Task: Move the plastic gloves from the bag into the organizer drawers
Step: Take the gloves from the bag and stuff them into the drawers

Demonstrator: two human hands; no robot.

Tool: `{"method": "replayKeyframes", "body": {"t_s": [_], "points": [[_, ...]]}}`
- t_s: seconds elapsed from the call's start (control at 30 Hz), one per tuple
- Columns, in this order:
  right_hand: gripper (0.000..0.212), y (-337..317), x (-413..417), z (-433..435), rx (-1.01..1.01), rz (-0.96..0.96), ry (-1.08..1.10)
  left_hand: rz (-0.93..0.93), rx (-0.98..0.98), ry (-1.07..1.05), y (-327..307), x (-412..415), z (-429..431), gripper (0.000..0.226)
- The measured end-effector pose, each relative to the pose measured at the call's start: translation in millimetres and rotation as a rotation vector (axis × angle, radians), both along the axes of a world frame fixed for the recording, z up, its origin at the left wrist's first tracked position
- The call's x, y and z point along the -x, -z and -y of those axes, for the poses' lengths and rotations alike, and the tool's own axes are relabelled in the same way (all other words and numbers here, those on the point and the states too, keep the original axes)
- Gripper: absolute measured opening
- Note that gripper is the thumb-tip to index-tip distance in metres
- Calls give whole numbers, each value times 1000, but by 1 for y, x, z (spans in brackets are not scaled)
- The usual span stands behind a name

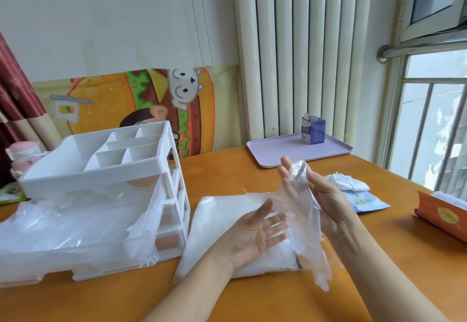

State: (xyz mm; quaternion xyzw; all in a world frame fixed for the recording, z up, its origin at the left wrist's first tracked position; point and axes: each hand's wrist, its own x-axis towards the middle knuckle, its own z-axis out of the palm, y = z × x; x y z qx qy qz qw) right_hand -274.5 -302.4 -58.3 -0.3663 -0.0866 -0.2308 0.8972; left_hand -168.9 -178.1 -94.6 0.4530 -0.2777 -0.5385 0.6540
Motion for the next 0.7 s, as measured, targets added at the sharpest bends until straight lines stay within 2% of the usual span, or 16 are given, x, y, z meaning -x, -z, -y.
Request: {"method": "replayKeyframes", "body": {"t_s": [0.03, 0.1, 0.17, 0.23, 0.33, 0.37, 0.43, 0.47, 0.57, 0.7], "points": [[39, -3, 3, -2, -39, -63, -13, -38, 20, -31, 1, 0, 0, 64], [54, -1, 7, 1, -84, -45, -20, -84, 42, -124, -1, 1, -2, 43], [58, -2, 11, 0, -128, -35, -22, -53, 52, -216, -5, 6, -8, 22], [54, -4, 12, -1, -158, -84, 40, 107, 44, -272, -11, 13, -18, 18], [25, -8, 12, -9, -158, -169, 197, 486, 56, -326, -29, 23, -40, 24], [25, -10, 13, -13, -151, -178, 197, 609, 77, -323, -35, 26, -49, 30], [27, -15, 14, -16, -138, -165, 173, 786, 120, -283, -52, 32, -65, 23], [28, -16, 13, -18, -111, -153, 164, 856, 133, -273, -60, 34, -76, 19], [37, -24, 12, -29, 49, -190, 148, 1061, 132, -321, -87, 35, -102, 23], [76, -47, 12, -56, 451, -271, 5, 1262, 45, -366, -118, 27, -137, 16]]}}
